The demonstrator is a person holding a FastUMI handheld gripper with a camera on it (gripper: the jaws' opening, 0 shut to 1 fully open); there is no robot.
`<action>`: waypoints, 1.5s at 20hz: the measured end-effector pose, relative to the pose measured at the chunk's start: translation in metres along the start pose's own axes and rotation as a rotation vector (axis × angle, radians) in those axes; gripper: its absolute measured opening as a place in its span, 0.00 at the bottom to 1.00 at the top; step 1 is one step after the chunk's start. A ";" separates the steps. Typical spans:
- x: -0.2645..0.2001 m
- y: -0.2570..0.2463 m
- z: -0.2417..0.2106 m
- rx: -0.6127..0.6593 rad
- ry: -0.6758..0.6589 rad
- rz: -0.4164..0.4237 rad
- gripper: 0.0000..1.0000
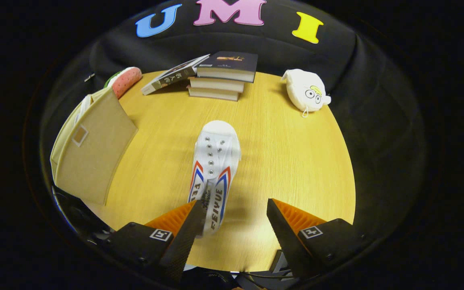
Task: Open the storage box then place both shoes into the box .Put the left shoe in first, then the right shoe, with the right side of both shoes facing outward in a uniform manner.
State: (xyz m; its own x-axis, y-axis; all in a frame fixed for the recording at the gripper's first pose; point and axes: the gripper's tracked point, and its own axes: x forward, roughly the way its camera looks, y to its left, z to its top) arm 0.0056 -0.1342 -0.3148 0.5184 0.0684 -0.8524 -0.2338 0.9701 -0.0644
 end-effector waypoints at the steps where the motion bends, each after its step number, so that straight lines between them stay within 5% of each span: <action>1: 0.007 0.004 -0.002 -0.001 0.012 0.023 0.99; 9: 0.050 0.012 0.005 0.054 0.039 0.134 0.84; 13: 0.050 0.023 0.005 0.167 0.058 0.222 0.43; 18: 0.051 0.015 0.008 0.320 0.055 0.227 0.08; 30: -0.045 0.034 0.051 0.316 -0.093 0.210 0.05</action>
State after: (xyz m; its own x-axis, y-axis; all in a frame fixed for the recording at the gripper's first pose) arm 0.0162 -0.0923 -0.2527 0.5620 0.2800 -0.7783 -0.0856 0.9556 0.2820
